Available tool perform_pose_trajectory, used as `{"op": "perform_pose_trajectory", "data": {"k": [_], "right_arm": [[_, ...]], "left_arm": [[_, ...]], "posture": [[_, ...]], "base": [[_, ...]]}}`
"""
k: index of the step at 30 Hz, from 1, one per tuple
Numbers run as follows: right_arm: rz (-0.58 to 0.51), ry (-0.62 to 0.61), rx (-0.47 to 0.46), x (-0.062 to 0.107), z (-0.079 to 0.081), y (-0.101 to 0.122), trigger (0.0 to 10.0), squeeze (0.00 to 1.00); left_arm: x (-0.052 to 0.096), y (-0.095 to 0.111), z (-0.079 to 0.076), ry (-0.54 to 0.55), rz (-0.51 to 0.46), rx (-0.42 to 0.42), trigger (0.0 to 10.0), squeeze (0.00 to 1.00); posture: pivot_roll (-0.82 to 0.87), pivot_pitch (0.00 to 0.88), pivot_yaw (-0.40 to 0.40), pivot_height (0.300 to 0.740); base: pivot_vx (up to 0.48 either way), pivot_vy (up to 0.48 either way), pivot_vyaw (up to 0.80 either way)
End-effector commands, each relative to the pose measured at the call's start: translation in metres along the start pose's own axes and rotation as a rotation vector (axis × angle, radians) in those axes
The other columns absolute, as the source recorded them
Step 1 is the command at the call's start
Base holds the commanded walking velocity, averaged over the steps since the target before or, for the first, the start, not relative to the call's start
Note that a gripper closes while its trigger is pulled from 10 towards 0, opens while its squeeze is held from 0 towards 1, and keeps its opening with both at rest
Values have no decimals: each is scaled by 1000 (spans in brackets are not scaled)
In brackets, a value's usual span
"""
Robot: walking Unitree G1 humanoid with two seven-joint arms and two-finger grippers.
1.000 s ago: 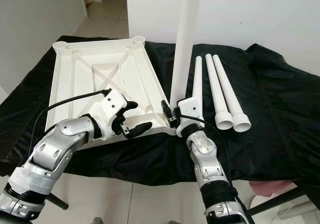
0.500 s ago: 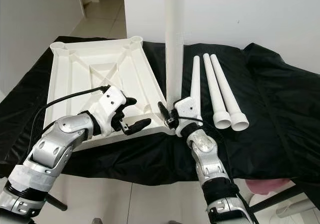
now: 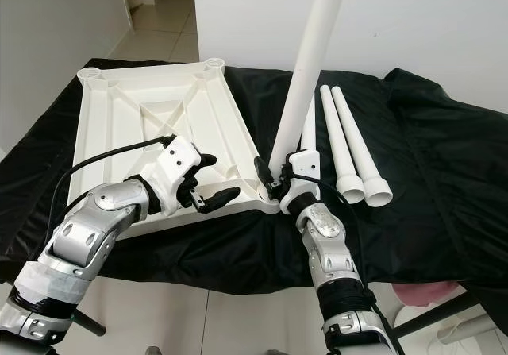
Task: Building children table
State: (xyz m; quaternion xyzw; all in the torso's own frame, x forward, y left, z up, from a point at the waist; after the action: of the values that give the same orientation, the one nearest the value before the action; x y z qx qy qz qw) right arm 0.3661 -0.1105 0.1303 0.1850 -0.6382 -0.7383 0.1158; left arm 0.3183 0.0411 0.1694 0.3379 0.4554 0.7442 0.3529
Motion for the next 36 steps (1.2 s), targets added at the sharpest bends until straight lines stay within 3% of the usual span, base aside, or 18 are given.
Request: {"op": "perform_pose_trajectory", "data": {"k": [1, 2, 5, 12, 22, 29, 32, 36], "right_arm": [[81, 8, 76, 14, 4, -29, 10000, 0], [63, 39, 114, 18, 10, -30, 10000, 0], [28, 64, 110, 25, 17, -31, 10000, 0], [23, 89, 163, 32, 21, -33, 10000, 0], [120, 100, 132, 21, 14, -37, 10000, 0], [128, 101, 231, 17, 9, -35, 10000, 0], [143, 136, 319, 17, 9, -36, 10000, 0], [168, 169, 319, 20, 11, -41, 10000, 0]], "left_arm": [[0, -1, 9, 76, 9, -8, 10000, 0], [0, -1, 10, 79, 8, -10, 10000, 0], [0, -1, 11, 83, 8, -11, 10000, 0], [1, -1, 12, 88, 10, -14, 10000, 0], [1, -1, 14, 97, 8, -18, 10000, 0], [1, -1, 15, 103, 8, -19, 10000, 0], [1, -1, 17, 111, 8, -22, 10000, 0], [2, 0, 20, 119, 6, -29, 10000, 0]], "posture": [[3, 0, -30, 740], [3, 0, -30, 740], [1, 0, -29, 740], [-2, 0, -26, 740], [-5, 0, -24, 740], [0, 0, -29, 740], [0, 0, -29, 740], [0, 0, -29, 740]], "base": [[0, 0, 0], [0, 0, 0], [0, 0, 0], [0, 0, 0], [0, 0, 0], [0, 0, 0], [0, 0, 0], [0, 0, 0]]}}
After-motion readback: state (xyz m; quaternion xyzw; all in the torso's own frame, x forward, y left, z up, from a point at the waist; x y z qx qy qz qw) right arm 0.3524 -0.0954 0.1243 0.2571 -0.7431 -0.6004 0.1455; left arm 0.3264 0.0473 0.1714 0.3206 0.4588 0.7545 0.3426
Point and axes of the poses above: a point about 5 cm out from each wrist's last joint towards the gripper, its own x axis pointing back from the gripper into the wrist, its own y axis along the axis of the wrist's last joint, z = x × y, the point moved 5 cm from there along -x, pointing out of the wrist towards the gripper, and after that the axes turned 8 degrees about -x, right-handed, at the moved point
